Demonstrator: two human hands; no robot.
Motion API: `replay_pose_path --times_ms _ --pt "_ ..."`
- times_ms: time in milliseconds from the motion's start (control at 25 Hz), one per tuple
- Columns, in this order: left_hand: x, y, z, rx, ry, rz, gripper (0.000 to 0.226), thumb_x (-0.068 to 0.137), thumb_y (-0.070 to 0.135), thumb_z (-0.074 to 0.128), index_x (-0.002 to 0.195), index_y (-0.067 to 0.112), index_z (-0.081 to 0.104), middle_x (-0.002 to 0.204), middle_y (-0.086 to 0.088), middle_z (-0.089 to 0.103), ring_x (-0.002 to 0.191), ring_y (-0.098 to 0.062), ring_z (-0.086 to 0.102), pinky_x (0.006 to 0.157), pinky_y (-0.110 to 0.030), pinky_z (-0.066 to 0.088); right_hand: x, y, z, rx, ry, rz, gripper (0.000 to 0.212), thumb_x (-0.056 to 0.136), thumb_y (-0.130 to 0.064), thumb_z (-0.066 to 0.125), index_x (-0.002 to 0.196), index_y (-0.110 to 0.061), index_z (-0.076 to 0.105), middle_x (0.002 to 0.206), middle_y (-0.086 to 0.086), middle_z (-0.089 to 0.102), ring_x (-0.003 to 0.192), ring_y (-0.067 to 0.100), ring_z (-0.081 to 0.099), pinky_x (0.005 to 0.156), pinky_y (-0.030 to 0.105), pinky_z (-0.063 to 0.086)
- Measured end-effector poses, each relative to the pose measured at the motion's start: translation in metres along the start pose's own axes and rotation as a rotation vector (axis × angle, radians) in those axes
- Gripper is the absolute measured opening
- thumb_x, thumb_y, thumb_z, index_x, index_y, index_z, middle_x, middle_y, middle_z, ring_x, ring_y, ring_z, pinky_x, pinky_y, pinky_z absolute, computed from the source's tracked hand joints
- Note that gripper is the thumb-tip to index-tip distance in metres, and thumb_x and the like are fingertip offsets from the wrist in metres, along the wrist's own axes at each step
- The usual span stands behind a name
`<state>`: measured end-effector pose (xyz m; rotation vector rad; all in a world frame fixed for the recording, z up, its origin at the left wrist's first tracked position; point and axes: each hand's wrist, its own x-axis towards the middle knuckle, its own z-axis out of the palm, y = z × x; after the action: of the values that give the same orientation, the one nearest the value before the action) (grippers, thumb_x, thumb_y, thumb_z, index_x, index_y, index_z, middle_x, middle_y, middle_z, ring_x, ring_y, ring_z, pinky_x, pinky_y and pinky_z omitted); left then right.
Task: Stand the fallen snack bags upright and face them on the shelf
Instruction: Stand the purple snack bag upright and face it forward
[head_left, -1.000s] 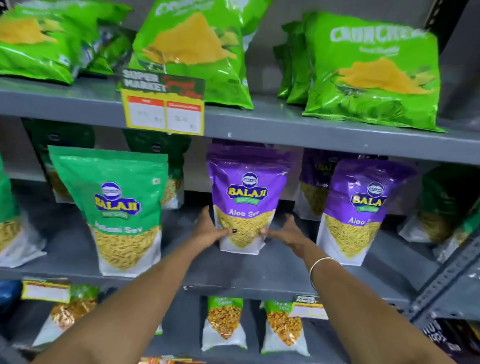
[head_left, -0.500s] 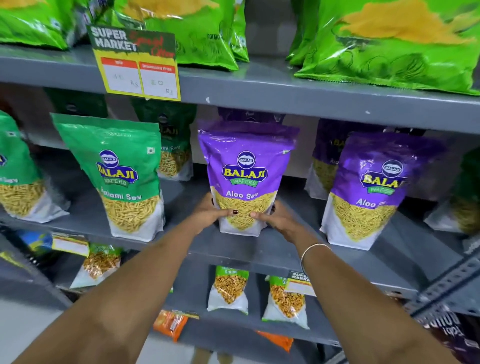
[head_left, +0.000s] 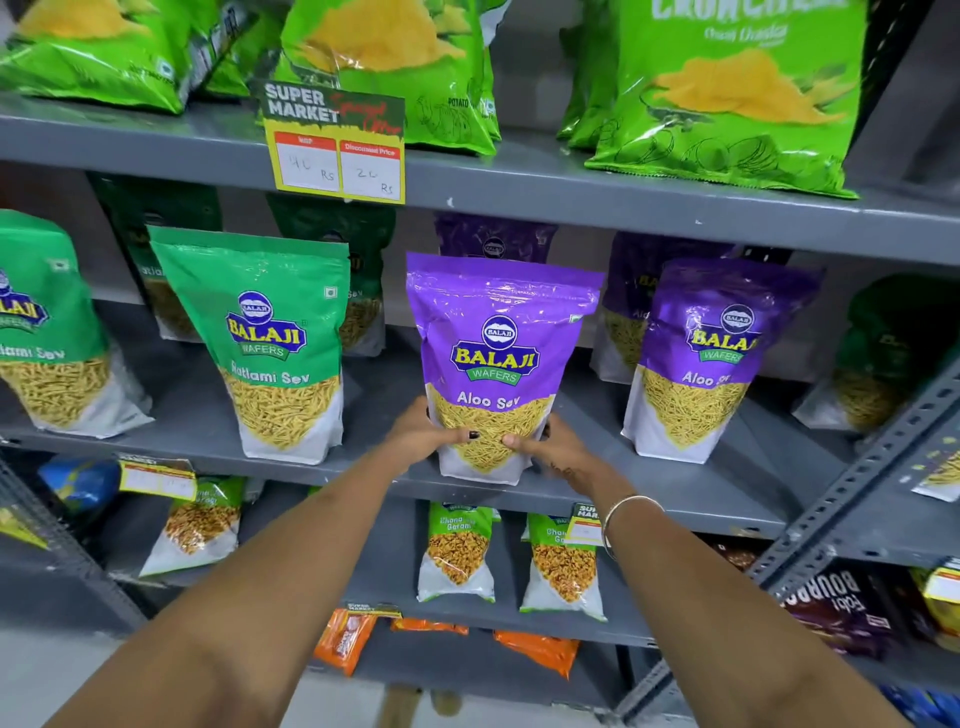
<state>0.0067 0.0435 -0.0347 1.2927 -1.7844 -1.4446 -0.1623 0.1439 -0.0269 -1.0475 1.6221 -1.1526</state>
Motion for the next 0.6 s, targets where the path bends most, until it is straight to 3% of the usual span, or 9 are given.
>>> replay_pose_path --times_ms 80,120,200,320,400,600 --pt "-0.001 -0.001 -0.001 0.026 0.008 -0.007 0.065 0.069 0.018 0.08 0.125 0.011 0.049 0.123 -0.004 0.06 0.116 -0.022 0.055 0.087 -0.026 0.04 -0.001 -0.001 0.002 0.006 0.001 0.023 0.053 0.083 -0.001 0.065 0.131 -0.004 0.043 0.126 0.009 0.058 0.108 0.021 0.057 0.078 0.021 0.051" --pt "-0.001 -0.001 -0.001 0.034 0.01 -0.011 0.066 0.068 0.02 0.081 0.125 0.011 0.049 0.126 -0.005 0.06 0.119 -0.023 0.055 0.088 -0.027 0.041 -0.002 -0.001 0.003 0.006 0.0 0.034 0.053 0.083 -0.003 0.065 0.131 -0.004 0.042 0.126 0.008 0.058 0.109 0.021 0.056 0.076 0.024 0.05" --pt "0.001 -0.004 -0.001 0.036 0.015 -0.016 0.068 0.066 0.023 0.082 0.124 0.013 0.049 0.129 -0.005 0.06 0.119 -0.023 0.055 0.09 -0.027 0.042 -0.005 -0.004 0.004 -0.008 0.001 0.055 0.052 0.084 -0.007 0.065 0.131 -0.005 0.042 0.121 0.005 0.058 0.107 0.02 0.055 0.066 0.022 0.047" --pt "-0.001 -0.003 0.0 0.034 0.018 -0.004 0.068 0.065 0.024 0.082 0.124 0.013 0.049 0.13 -0.006 0.06 0.115 -0.021 0.056 0.089 -0.028 0.042 -0.007 -0.006 0.004 -0.012 -0.009 0.064 0.053 0.084 -0.01 0.065 0.131 -0.007 0.042 0.127 0.01 0.059 0.115 0.026 0.055 0.068 0.026 0.049" --pt "-0.002 -0.001 0.0 0.033 0.02 -0.008 0.068 0.067 0.023 0.081 0.125 0.012 0.048 0.13 -0.006 0.059 0.118 -0.023 0.055 0.087 -0.028 0.042 -0.01 -0.009 0.005 -0.034 -0.02 0.072 0.051 0.086 -0.012 0.063 0.132 -0.01 0.042 0.12 0.005 0.057 0.108 0.022 0.053 0.063 0.025 0.046" --pt "-0.002 -0.002 0.001 0.029 0.012 -0.01 0.069 0.066 0.026 0.081 0.125 0.013 0.047 0.131 -0.007 0.059 0.12 -0.025 0.055 0.09 -0.031 0.043 -0.017 -0.015 0.006 -0.049 -0.005 0.095 0.052 0.087 -0.014 0.062 0.133 -0.013 0.039 0.114 0.0 0.052 0.107 0.019 0.049 0.079 0.037 0.044"
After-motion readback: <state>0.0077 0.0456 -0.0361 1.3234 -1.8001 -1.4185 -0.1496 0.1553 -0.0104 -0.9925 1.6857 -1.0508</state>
